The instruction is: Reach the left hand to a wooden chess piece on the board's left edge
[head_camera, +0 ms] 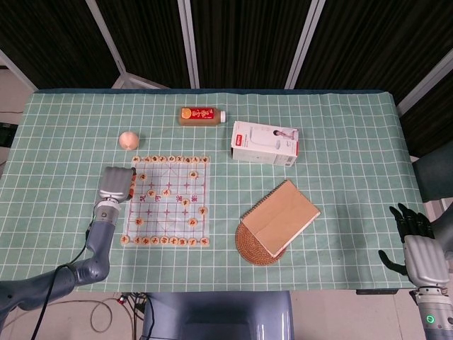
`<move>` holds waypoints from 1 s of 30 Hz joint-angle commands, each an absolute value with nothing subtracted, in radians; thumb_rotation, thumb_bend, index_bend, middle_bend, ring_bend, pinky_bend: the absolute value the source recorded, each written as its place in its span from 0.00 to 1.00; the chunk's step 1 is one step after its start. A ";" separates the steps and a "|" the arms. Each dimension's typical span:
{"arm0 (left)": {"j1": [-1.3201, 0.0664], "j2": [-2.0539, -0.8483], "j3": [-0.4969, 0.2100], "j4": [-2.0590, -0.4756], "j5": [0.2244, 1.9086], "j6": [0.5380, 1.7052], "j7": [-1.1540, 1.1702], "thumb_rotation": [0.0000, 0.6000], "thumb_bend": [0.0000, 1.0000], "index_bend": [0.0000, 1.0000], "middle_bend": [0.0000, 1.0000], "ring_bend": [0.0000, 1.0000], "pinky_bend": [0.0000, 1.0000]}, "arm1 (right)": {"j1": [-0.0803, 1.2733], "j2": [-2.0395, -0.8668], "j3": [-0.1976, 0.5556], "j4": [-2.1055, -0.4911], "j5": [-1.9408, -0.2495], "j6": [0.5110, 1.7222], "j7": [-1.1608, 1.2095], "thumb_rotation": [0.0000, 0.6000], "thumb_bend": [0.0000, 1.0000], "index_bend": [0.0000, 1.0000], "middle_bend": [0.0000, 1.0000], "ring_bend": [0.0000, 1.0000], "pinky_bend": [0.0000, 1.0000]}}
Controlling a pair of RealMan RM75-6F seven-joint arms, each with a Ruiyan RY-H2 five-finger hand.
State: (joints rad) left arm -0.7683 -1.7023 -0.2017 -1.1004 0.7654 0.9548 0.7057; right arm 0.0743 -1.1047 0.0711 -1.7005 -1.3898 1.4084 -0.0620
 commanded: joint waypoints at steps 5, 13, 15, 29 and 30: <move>-0.768 -1.709 -0.203 -1.084 0.759 0.950 0.703 1.00 0.30 0.49 1.00 0.85 0.94 | 0.074 -1.105 0.071 -1.700 -1.390 1.409 -0.063 1.00 0.34 0.00 0.00 0.00 0.00; -0.773 -1.715 -0.202 -1.077 0.767 0.949 0.703 1.00 0.30 0.49 1.00 0.84 0.94 | 0.074 -1.104 0.071 -1.702 -1.390 1.410 -0.062 1.00 0.34 0.00 0.00 0.00 0.00; -0.774 -1.717 -0.204 -1.076 0.768 0.950 0.703 1.00 0.30 0.49 1.00 0.84 0.94 | 0.073 -1.105 0.071 -1.701 -1.390 1.410 -0.063 1.00 0.34 0.00 0.00 0.00 0.00; -0.771 -1.720 -0.204 -1.063 0.763 0.946 0.704 1.00 0.30 0.46 1.00 0.84 0.94 | 0.072 -1.105 0.070 -1.702 -1.394 1.413 -0.062 1.00 0.34 0.00 0.00 0.00 0.00; -0.772 -1.721 -0.204 -1.062 0.764 0.946 0.704 1.00 0.30 0.46 1.00 0.84 0.94 | 0.072 -1.105 0.070 -1.702 -1.394 1.413 -0.061 1.00 0.34 0.00 0.00 0.00 0.00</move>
